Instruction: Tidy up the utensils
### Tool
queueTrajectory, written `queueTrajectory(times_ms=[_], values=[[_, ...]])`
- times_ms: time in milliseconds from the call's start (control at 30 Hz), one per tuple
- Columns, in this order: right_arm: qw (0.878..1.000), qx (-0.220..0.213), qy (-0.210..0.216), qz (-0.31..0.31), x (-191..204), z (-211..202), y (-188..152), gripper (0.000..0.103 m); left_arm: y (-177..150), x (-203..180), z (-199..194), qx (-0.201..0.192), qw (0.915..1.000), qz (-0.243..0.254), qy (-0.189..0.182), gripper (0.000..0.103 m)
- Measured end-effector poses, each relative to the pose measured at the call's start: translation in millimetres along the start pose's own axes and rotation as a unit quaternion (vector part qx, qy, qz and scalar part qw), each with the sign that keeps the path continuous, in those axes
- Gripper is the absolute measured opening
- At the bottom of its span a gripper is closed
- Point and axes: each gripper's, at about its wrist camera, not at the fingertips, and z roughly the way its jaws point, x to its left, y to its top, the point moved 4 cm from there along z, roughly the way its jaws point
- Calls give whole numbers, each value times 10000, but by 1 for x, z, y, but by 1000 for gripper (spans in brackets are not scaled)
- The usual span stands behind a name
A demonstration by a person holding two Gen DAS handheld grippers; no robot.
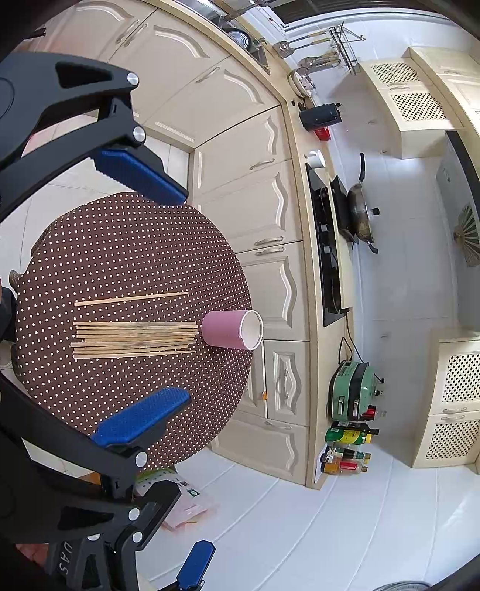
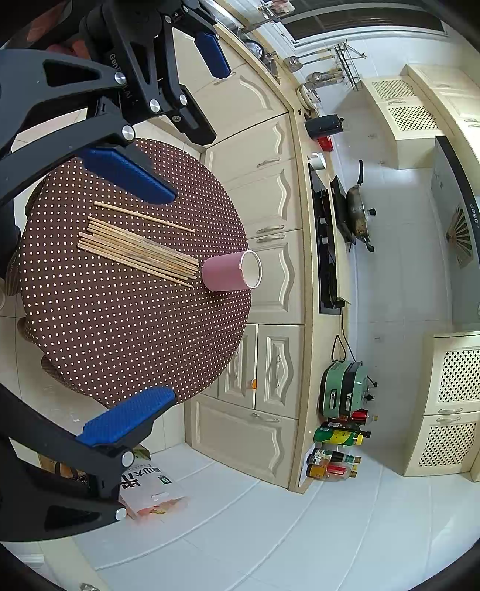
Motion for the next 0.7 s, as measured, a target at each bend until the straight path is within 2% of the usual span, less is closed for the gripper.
queueTrajectory(times_ms=[400, 700], values=[[10000, 84, 1, 7, 1, 4, -1, 96, 0, 1, 3, 77, 10000, -12, -10, 97], [9992, 397, 66, 17, 3, 14, -7, 96, -6, 6, 14, 406, 9991, -79, -4, 97]])
